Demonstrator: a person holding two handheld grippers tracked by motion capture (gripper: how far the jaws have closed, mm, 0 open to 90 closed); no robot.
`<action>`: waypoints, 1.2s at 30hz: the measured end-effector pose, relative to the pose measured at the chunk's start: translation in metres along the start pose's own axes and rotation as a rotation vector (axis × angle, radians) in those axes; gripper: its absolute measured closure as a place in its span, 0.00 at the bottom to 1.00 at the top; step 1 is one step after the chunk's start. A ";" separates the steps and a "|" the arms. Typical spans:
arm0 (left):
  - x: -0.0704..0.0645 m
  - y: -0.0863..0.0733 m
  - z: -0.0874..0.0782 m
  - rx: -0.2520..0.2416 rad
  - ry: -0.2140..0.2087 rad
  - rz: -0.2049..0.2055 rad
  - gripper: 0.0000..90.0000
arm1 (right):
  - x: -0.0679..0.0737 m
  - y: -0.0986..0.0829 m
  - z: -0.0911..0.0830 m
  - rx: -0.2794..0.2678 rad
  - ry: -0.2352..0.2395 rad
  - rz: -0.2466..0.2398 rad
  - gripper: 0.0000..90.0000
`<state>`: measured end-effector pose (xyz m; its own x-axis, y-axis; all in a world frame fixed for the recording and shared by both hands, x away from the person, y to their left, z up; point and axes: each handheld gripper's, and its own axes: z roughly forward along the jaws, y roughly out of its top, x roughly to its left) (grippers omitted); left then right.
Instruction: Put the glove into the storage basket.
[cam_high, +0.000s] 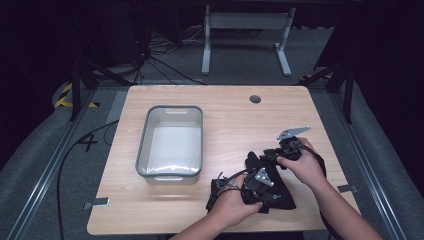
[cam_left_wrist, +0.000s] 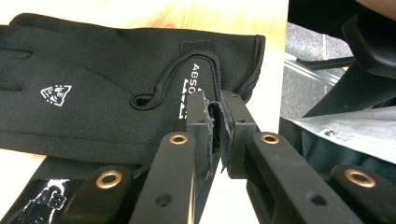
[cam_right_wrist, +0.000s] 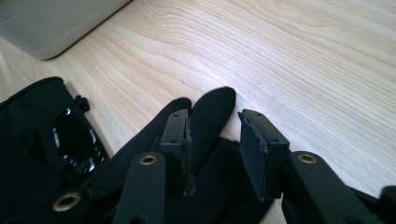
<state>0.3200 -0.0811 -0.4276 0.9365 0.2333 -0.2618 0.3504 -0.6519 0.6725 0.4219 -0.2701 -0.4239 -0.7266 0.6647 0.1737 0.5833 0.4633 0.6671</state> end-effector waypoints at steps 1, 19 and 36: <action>0.001 0.000 0.001 -0.003 -0.004 -0.002 0.93 | -0.001 0.002 0.005 0.006 0.005 -0.001 0.70; 0.002 -0.006 0.002 -0.006 -0.003 -0.019 0.93 | -0.003 0.011 0.042 0.098 -0.026 -0.072 0.80; -0.007 0.003 -0.016 -0.057 0.014 0.027 0.95 | -0.001 0.016 0.007 0.046 -0.065 -0.060 0.98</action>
<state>0.3143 -0.0735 -0.4131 0.9455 0.2267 -0.2338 0.3251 -0.6157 0.7177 0.4341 -0.2591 -0.4185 -0.7364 0.6710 0.0859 0.5565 0.5286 0.6410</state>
